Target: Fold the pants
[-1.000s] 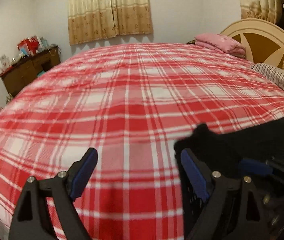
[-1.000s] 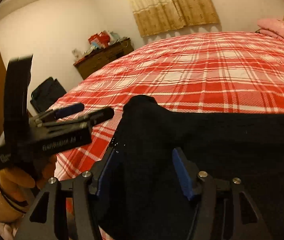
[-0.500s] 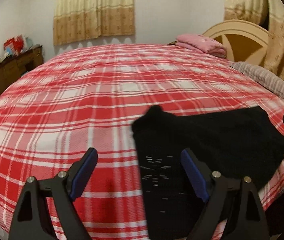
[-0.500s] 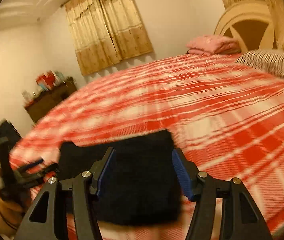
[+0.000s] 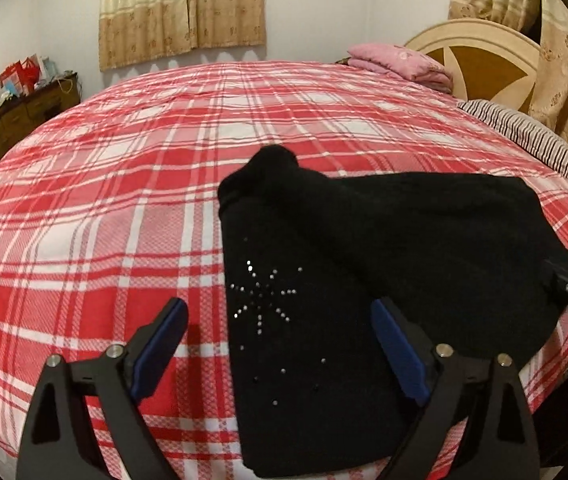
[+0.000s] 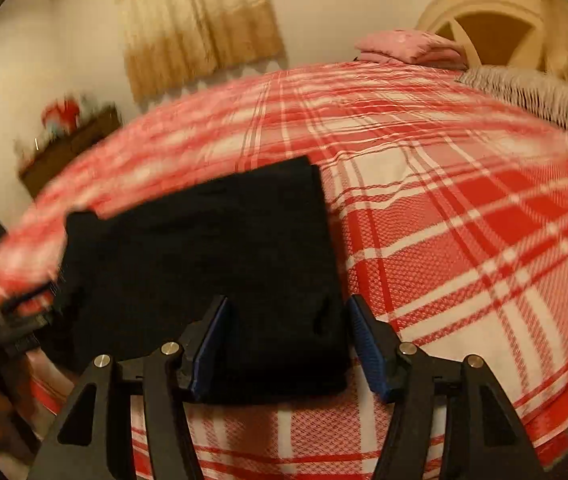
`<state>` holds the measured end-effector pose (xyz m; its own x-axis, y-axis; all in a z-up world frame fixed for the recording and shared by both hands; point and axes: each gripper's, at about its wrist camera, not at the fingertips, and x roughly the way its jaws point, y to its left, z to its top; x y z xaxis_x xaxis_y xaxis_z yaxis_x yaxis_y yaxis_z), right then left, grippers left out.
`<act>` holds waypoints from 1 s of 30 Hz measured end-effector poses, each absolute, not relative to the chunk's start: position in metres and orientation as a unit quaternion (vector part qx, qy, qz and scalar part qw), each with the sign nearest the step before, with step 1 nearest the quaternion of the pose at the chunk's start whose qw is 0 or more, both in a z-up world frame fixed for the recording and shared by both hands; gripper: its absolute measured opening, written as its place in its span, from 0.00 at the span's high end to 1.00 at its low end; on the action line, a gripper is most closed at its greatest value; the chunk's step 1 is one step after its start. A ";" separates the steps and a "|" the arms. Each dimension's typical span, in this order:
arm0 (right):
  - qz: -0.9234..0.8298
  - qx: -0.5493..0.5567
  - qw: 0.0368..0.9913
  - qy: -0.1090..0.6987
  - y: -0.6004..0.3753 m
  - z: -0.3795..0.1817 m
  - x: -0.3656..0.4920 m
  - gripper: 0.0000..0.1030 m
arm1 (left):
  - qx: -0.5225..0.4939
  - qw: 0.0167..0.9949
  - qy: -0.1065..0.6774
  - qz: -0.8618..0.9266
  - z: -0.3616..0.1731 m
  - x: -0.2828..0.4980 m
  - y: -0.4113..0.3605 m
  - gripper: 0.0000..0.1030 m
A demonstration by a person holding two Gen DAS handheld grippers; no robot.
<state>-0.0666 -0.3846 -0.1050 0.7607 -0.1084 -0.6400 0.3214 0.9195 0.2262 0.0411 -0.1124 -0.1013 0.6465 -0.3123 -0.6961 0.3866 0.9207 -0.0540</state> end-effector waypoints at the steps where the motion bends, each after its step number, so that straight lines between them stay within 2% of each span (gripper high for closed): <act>1: -0.117 0.157 0.923 0.331 -0.384 -0.105 -0.066 0.40 | 0.050 0.905 0.375 -0.193 -0.102 0.040 -0.113 0.07; 8: -0.131 0.104 0.928 0.333 -0.365 -0.108 -0.063 0.31 | 0.040 0.899 0.390 -0.195 -0.096 0.029 -0.106 0.07; 16: -0.117 0.190 0.925 0.309 -0.381 -0.091 -0.077 0.31 | 0.042 0.910 0.368 -0.185 -0.083 0.017 -0.095 0.07; 24: -0.122 0.163 0.942 0.266 -0.377 -0.065 -0.093 0.31 | 0.043 0.911 0.365 -0.185 -0.082 0.016 -0.092 0.07; 30: -0.127 0.188 0.933 0.278 -0.392 -0.075 -0.085 0.31 | 0.029 0.903 0.375 -0.207 -0.087 0.021 -0.096 0.07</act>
